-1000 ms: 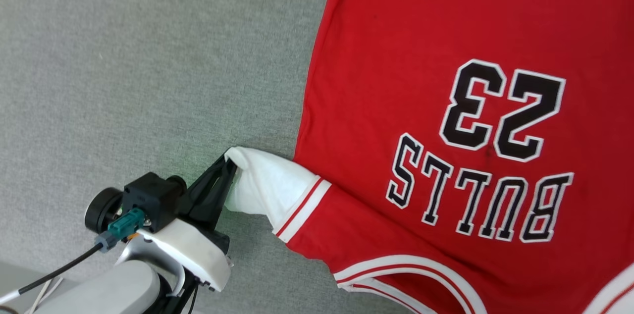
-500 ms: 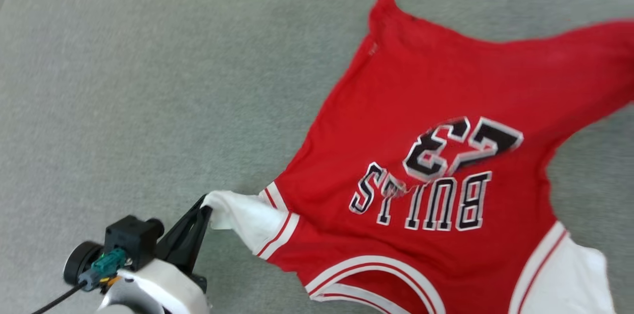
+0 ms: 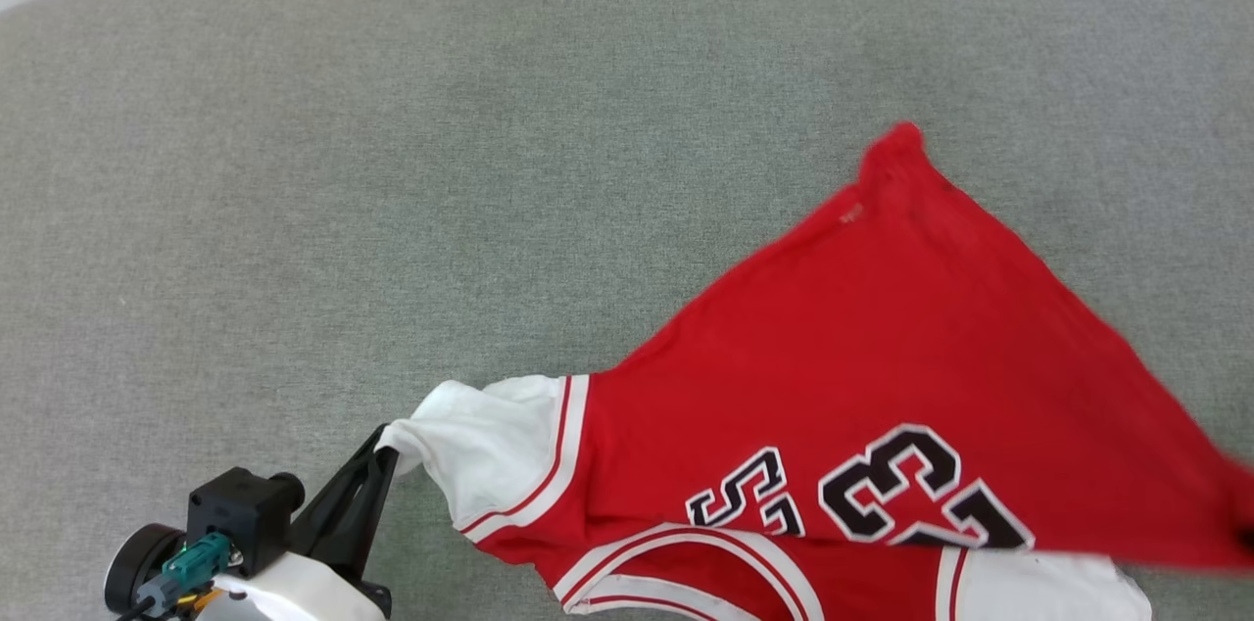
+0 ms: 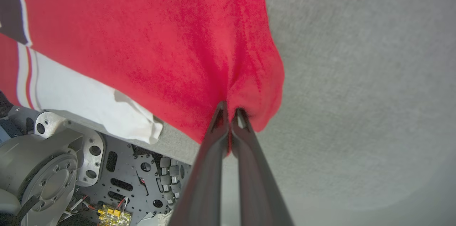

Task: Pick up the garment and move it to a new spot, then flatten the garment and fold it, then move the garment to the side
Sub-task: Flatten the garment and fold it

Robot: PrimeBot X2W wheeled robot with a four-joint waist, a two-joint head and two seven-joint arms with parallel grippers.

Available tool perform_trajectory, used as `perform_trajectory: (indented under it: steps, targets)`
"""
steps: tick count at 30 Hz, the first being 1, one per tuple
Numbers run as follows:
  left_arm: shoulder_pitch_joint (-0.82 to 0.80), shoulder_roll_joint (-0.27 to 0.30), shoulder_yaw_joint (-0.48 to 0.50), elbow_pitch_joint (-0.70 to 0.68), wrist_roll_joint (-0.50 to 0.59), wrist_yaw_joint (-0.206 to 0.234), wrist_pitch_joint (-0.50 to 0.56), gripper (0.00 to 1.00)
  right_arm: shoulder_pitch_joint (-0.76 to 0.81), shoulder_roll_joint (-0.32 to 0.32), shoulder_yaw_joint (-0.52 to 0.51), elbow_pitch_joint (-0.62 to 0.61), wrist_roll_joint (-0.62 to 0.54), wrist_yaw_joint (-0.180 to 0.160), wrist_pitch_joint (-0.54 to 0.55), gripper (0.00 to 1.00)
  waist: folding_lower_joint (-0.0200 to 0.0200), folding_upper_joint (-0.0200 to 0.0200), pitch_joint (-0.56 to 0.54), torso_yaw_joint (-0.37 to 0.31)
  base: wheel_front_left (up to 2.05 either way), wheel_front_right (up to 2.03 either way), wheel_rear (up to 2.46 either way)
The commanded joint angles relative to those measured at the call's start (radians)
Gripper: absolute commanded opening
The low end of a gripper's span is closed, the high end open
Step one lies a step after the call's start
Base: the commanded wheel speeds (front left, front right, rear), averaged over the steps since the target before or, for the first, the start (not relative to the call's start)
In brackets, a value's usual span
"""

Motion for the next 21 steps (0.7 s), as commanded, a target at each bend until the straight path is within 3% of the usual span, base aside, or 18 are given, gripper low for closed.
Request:
perform_trajectory:
  steps: [1,7,11,12,13,14,21]
  targets:
    - [0.014,0.003,0.004,-0.001,0.006,-0.003,-0.002,0.0,0.049,0.02,-0.01,0.003,-0.002,-0.001,-0.015,0.0,0.0002,0.0,-0.001,-0.002,0.0,0.0,0.0]
    - [0.015,0.008,-0.001,0.004,0.014,-0.008,0.0,0.0,0.246,0.111,-0.05,0.017,-0.041,-0.001,-0.063,0.0,0.0002,0.0,-0.001,-0.001,0.0,0.0,0.0]
    - [0.011,0.004,-0.004,0.006,0.016,-0.01,0.002,0.0,0.298,0.152,-0.071,0.004,-0.061,-0.001,-0.054,0.0,0.0002,0.0,-0.002,0.002,0.0,0.0,0.0]
    - [0.011,0.003,-0.004,0.007,0.015,-0.01,0.002,0.0,0.296,0.157,-0.089,0.004,-0.067,-0.001,-0.059,0.07,0.0002,0.0,-0.003,0.001,0.0,0.0,0.0]
    - [0.012,0.001,-0.005,0.008,0.014,-0.009,0.002,0.0,0.289,0.162,-0.106,0.004,-0.077,-0.001,-0.063,0.75,0.0002,0.0,-0.006,0.001,0.0,0.0,0.0]
    - [0.013,0.0,-0.006,0.01,0.013,-0.01,0.003,0.0,0.281,0.161,-0.118,-0.005,-0.088,-0.001,-0.062,1.0,0.0002,0.0,-0.01,0.0,0.0,0.0,0.0]
    - [0.011,-0.008,-0.011,0.012,0.015,-0.012,0.005,0.0,0.161,0.102,-0.268,-0.125,-0.114,-0.001,-0.037,1.0,0.0002,0.0,-0.022,0.01,0.0,0.0,0.0]
